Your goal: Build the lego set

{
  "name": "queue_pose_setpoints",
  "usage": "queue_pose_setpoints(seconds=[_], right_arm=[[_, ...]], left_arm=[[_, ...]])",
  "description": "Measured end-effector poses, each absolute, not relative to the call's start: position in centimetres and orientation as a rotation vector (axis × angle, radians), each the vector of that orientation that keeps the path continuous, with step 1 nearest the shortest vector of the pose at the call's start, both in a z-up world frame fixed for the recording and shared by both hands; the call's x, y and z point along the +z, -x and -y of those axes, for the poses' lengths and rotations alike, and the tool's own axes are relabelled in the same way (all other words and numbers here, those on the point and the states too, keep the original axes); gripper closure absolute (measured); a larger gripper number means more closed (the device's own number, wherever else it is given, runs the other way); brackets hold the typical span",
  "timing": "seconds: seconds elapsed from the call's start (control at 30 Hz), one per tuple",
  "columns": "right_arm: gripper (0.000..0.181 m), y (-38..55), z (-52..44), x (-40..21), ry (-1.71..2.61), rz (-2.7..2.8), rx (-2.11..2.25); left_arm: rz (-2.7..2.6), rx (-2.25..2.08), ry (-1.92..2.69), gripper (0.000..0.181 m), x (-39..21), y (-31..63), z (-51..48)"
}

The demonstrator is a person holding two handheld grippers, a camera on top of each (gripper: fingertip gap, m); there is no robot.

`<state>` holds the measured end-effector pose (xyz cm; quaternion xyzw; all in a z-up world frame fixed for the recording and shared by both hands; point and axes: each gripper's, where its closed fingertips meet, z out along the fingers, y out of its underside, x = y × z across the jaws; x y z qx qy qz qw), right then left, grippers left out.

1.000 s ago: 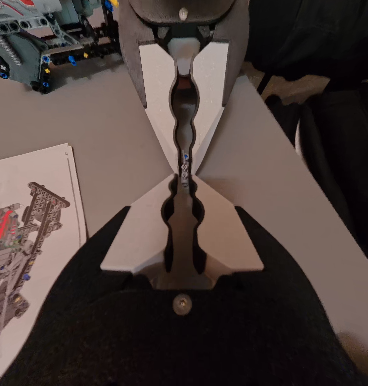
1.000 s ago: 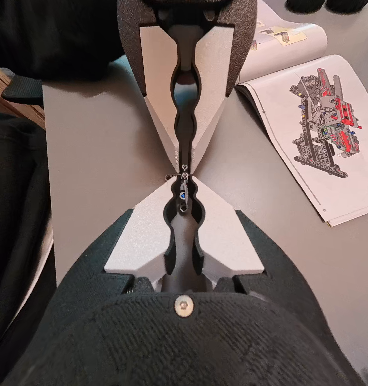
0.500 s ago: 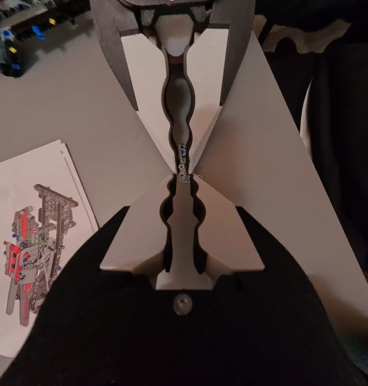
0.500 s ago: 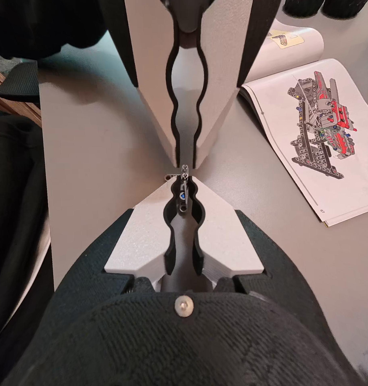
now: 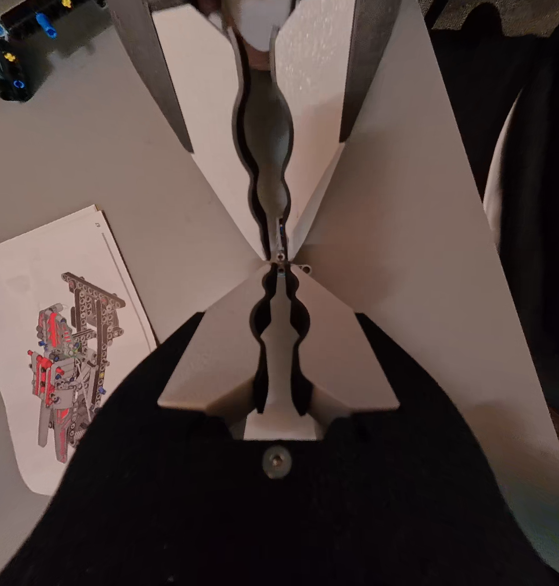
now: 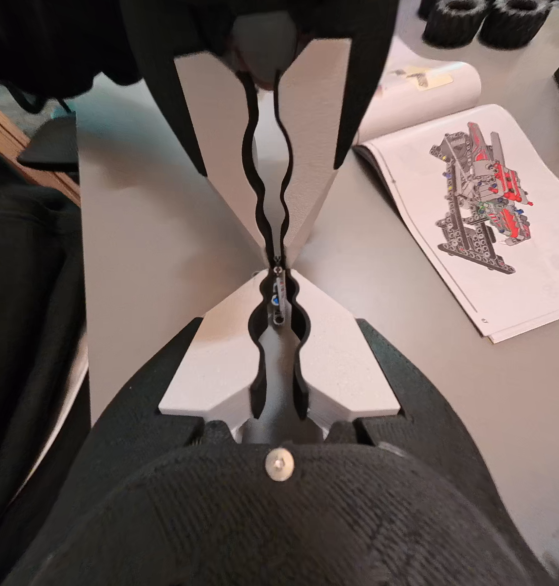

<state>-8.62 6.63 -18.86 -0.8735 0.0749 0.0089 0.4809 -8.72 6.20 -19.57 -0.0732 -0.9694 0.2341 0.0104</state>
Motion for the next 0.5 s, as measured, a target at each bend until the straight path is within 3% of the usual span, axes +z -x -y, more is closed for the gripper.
queue_pose_setpoints(seconds=[0.03,0.5], right_arm=[[0.174,8.5,-6.6,-18.5,2.106,-0.189,0.025],[0.175,8.8,-6.1,-20.2,2.227,-0.128,-0.044]], left_arm=[[3.024,0.731,0.208,0.179,-19.6,8.7,-6.2],[3.073,0.583,0.181,0.179,-19.6,8.8,-6.3]])
